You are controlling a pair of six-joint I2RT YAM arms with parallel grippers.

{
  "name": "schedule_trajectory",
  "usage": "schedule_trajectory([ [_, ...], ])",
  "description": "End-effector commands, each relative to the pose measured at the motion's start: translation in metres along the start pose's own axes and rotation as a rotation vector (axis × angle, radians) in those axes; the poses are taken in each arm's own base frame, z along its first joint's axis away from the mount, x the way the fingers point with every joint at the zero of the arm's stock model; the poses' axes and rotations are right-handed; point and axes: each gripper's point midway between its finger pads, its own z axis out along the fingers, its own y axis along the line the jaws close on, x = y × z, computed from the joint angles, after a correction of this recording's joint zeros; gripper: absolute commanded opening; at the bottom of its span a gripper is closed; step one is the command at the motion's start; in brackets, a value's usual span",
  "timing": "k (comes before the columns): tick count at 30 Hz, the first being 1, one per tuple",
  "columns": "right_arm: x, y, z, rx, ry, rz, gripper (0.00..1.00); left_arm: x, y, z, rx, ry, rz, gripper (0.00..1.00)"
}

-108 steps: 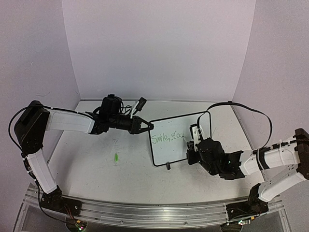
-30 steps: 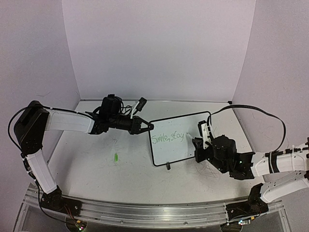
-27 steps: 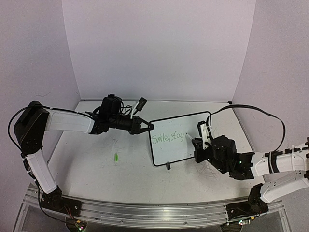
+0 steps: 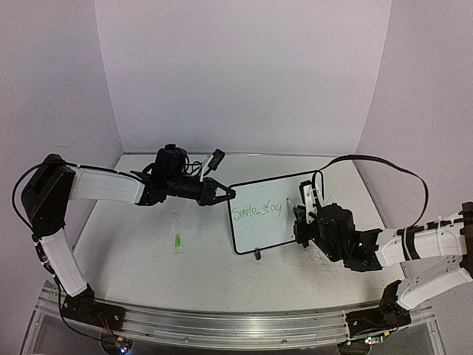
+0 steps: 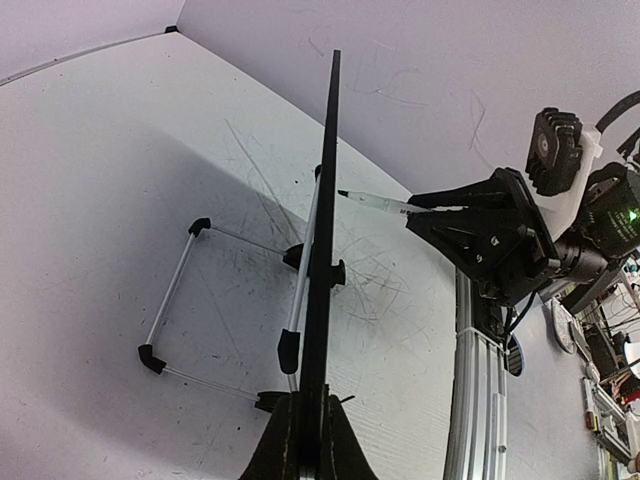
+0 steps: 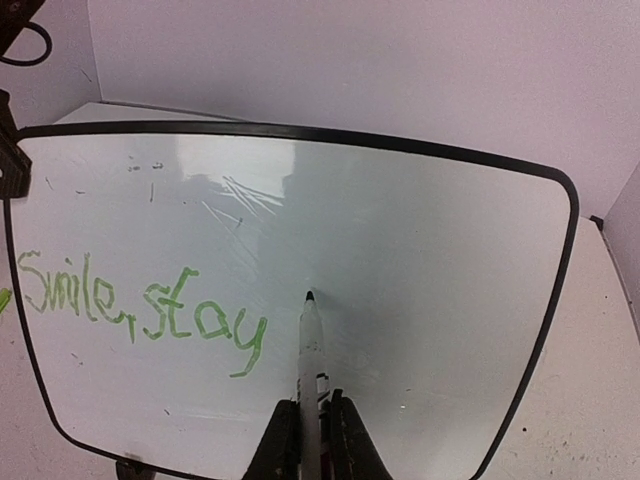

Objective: Write a sentence on the whiteboard

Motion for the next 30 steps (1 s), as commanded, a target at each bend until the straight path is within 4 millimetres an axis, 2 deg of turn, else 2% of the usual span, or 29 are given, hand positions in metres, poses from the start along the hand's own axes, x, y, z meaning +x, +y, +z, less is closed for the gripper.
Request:
schedule_trajectory([
  [1,-0.022,-0.002,0.005,0.028,-0.051,0.03,0.0,-0.006,-0.012,-0.002,-0.002,0.01,0.034,0.0],
  [12,-0.019,-0.003,0.008,0.026,-0.041,0.034,0.0,-0.006,-0.012,-0.002,-0.002,0.012,0.034,0.0],
  [23,0.005,0.0,0.008,0.006,0.034,0.033,0.0,-0.006,-0.012,-0.002,-0.005,0.013,0.037,0.0],
  [30,0.012,0.0,0.005,-0.008,0.052,0.045,0.0,-0.005,-0.012,-0.001,-0.003,0.015,0.036,0.0],
])
